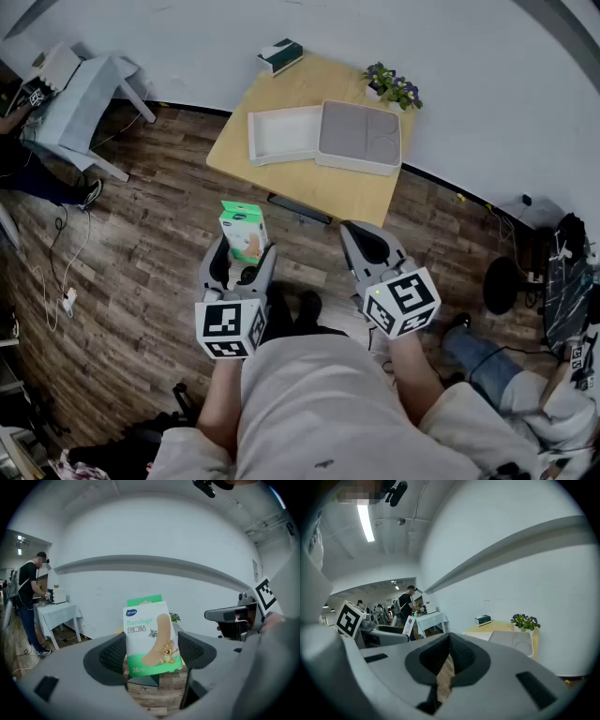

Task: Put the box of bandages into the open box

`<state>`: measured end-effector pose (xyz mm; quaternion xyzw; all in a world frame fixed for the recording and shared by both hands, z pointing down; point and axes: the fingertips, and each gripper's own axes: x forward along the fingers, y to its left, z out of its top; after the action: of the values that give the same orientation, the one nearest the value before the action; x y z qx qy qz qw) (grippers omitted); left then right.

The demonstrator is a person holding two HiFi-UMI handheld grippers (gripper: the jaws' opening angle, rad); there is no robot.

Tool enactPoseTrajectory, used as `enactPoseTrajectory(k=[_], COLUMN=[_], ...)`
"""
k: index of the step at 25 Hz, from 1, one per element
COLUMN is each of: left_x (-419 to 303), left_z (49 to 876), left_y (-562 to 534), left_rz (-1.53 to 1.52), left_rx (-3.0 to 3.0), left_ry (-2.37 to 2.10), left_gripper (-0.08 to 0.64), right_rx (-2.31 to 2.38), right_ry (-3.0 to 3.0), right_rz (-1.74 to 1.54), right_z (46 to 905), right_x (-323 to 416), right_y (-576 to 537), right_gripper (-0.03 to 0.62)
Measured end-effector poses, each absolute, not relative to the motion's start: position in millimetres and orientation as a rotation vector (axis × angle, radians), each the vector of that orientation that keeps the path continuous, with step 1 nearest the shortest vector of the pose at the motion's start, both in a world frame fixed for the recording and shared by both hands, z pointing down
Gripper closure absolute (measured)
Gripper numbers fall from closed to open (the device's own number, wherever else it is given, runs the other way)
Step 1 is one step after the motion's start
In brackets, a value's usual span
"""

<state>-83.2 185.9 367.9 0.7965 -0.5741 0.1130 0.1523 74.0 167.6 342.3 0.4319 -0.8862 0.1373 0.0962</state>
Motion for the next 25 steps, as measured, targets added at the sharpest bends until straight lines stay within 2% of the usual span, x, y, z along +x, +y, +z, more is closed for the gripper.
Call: enactPoseTrajectory(k=[12,25], left_x=[-84.7,-104.0], left_z=[367.8,367.8], left_y=[196.3,190.0], left_rz=[0.318,0.314], left_rx=[2.279,2.285], left_ry=[-1.657,-1.639], left_gripper=[0.212,0.212], right_rx=[1.203,1.289], right_ry=[-2.626,-2.628], right_rz=[0.368,0.464], right_z=[345.8,349.3], right_x=[69.6,60.6], right_y=[183.4,173.4], right_gripper=[0.588,0.588])
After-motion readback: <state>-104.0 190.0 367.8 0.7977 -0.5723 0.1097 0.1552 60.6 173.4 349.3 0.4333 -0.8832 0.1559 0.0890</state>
